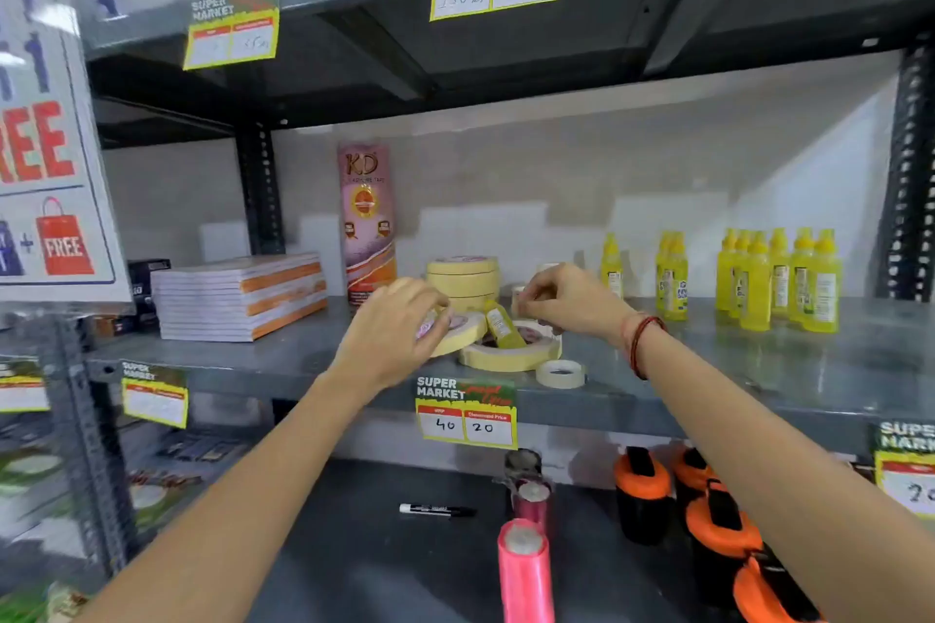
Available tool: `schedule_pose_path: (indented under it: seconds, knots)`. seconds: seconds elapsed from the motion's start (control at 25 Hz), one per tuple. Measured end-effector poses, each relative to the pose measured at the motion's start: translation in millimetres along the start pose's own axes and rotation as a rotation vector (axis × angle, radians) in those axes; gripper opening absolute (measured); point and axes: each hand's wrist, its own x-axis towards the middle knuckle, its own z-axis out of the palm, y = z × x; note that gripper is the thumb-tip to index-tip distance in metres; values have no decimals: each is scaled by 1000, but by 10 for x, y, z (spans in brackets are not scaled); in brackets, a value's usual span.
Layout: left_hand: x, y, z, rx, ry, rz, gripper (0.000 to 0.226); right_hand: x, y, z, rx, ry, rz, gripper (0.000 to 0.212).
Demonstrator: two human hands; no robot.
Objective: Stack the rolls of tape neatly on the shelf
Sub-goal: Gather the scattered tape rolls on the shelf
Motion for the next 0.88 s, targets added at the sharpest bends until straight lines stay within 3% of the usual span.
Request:
schedule_pose_path:
  seconds: [0.12,0.32,0.6,0.72,0.88]
  knots:
    - [-361,32,87,30,49,-16,37,37,-38,161,-39,-78,88,23]
    - [-877,-187,111,6,19,-215,40,127,-43,278,-136,-72,137,31]
    - [-864,-256,160,21,29,-196,46,277,-53,395,-251,-129,206,44]
    - [-796,-245,207,52,58,-192,46,345,-56,433,-154,-141,268,31]
    - [-786,-261,255,66,95,-183,46,352,-25,414,27,-38,358,39]
